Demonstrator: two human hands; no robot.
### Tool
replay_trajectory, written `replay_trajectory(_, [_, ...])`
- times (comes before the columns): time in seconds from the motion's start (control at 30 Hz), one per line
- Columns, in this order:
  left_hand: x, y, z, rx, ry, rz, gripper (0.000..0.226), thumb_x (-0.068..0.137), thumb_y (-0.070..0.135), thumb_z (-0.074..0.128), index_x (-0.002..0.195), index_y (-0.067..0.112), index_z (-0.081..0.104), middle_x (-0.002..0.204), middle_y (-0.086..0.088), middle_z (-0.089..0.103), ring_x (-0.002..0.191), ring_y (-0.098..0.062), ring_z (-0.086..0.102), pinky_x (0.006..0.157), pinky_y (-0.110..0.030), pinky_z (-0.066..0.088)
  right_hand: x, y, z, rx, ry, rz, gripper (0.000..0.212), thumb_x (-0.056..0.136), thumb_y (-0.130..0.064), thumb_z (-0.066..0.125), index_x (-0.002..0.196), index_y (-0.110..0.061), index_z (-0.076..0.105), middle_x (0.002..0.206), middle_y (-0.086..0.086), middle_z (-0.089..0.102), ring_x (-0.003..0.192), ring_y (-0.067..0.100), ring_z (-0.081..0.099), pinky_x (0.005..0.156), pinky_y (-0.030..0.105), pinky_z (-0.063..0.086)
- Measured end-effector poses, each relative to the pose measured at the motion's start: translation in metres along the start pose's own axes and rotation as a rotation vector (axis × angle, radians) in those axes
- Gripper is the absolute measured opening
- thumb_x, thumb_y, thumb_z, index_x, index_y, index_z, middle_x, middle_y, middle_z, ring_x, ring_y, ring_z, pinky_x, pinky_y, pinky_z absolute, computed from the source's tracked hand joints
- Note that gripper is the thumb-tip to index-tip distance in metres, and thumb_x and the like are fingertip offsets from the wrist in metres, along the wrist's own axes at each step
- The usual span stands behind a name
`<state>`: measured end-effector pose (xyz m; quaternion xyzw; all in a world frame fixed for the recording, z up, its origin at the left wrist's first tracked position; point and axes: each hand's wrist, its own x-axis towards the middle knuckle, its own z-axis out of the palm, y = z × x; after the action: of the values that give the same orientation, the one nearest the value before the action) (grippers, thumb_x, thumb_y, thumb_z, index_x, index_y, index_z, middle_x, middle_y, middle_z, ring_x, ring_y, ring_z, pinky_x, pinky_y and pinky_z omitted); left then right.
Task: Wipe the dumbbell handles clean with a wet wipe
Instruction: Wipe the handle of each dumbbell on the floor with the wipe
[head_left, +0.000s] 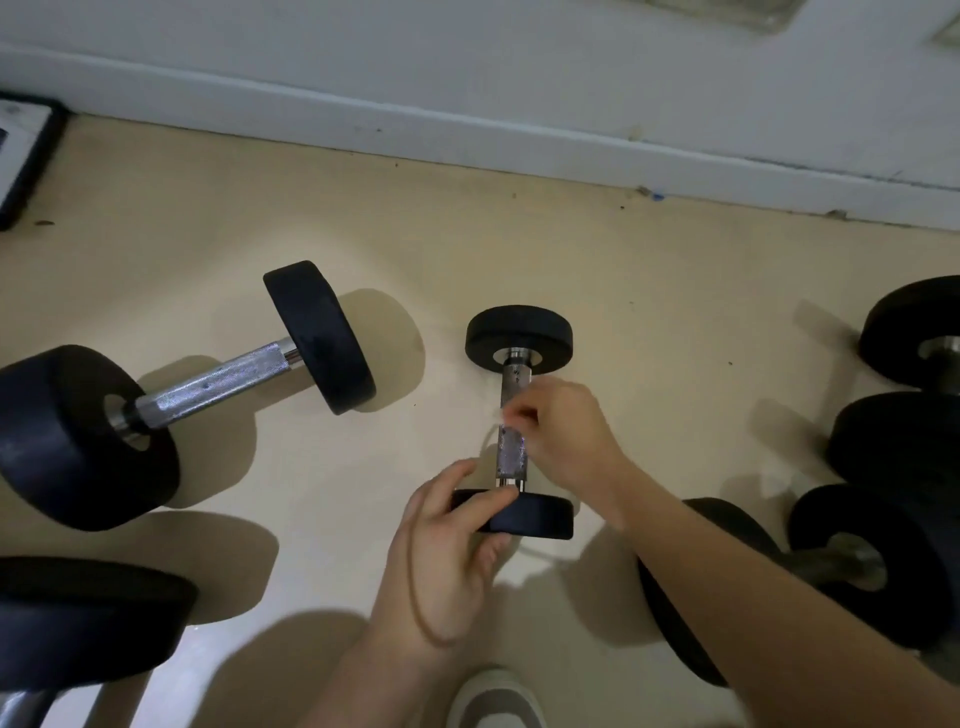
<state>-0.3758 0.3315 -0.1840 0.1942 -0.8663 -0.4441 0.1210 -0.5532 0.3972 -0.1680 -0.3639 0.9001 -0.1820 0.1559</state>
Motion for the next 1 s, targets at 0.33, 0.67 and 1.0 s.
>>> replay_trajectory(0.33, [0.01,0.015,0.004,0.031,-0.134,0.089,0.04,0.074,0.029,0.051,0.113,0.03,0.06,0.108,0.012,0.065,0.098,-0.008,0.055,0.084,-0.005,0.034,-0.023,0.003,-0.013,-0.071,-0.114,0.018,0.013,0.08,-0.008,0.058,0.074,-0.011,0.069,0.083,0.003,0.065,0.076,0.022,0.058,0.07,0.033,0.048])
replay_trajectory(0.67, [0.022,-0.002,0.017,0.138,-0.342,0.028,0.05,0.074,0.024,0.066,0.117,0.039,0.045,0.107,0.01,0.057,0.093,-0.015,0.06,0.073,-0.024,0.047,-0.036,0.009,-0.016,0.031,-0.143,0.092,0.01,0.081,-0.012,0.064,0.081,-0.015,0.073,0.088,-0.001,0.066,0.08,0.016,0.059,0.078,0.034,0.049])
replay_trajectory(1.0, [0.06,0.016,-0.039,0.742,-0.545,0.421,0.044,0.075,0.001,0.05,0.112,0.024,0.052,0.091,-0.004,0.062,0.085,-0.028,0.053,0.069,-0.034,0.046,-0.054,-0.006,0.006,0.24,0.039,0.249,0.013,0.086,-0.01,0.061,0.083,-0.016,0.072,0.09,-0.001,0.068,0.085,0.015,0.061,0.083,0.03,0.049])
